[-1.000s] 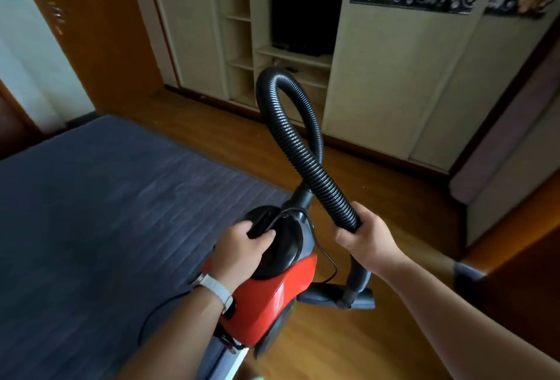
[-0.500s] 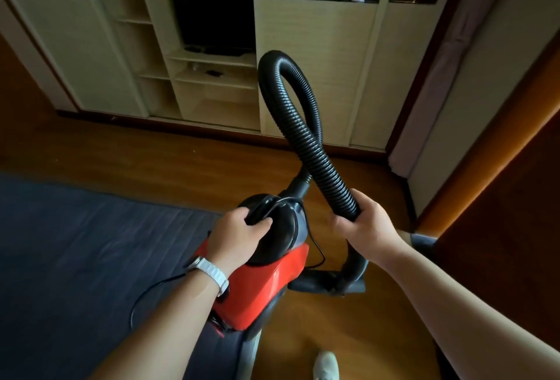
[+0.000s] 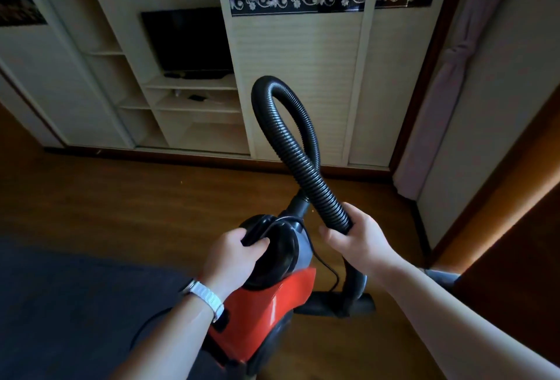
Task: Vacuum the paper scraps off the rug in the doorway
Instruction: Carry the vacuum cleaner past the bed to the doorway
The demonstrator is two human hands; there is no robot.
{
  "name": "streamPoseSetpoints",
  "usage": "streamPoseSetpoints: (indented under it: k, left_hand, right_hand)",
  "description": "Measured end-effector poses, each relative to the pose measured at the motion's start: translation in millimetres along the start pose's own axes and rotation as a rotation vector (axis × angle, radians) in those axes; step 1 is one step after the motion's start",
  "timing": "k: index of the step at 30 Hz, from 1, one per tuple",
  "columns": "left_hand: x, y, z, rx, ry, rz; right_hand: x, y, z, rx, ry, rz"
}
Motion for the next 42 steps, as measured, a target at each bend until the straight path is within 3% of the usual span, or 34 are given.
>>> streamPoseSetpoints:
  k: [12,20,29,36,42]
  left_hand:
    - [-49,156,-31,0.047,-0.004,-0.038]
    - [-80,291,-14,0.064,-0.017,0.051]
    - [-67,442,-19,0.048,-0.021,0.081]
    - [-48,524,-31,0.052,0.060,-0.004]
    - [-40,596,-18,0.159,0.093,-0.100]
  right_hand:
    - [42,183,-30,0.046,-0.057,0.032]
    - [13,319,-56,0.014,-0.078,0.052]
    - [7,476,-41,0.043,-0.084,0.064]
    - [-15,576,-39,0.068,-0.077,0.134]
    - [-52,680,-46,0.106,0.012,0.255]
Point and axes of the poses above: each hand's wrist, its own y-axis towards the middle knuckle, its own x-axis out of the back of the hand, z = x × y, the point moved 9 cm from there along y, towards the middle knuckle, and after that the axes turned 10 degrees about -y, right-handed, at the moved point
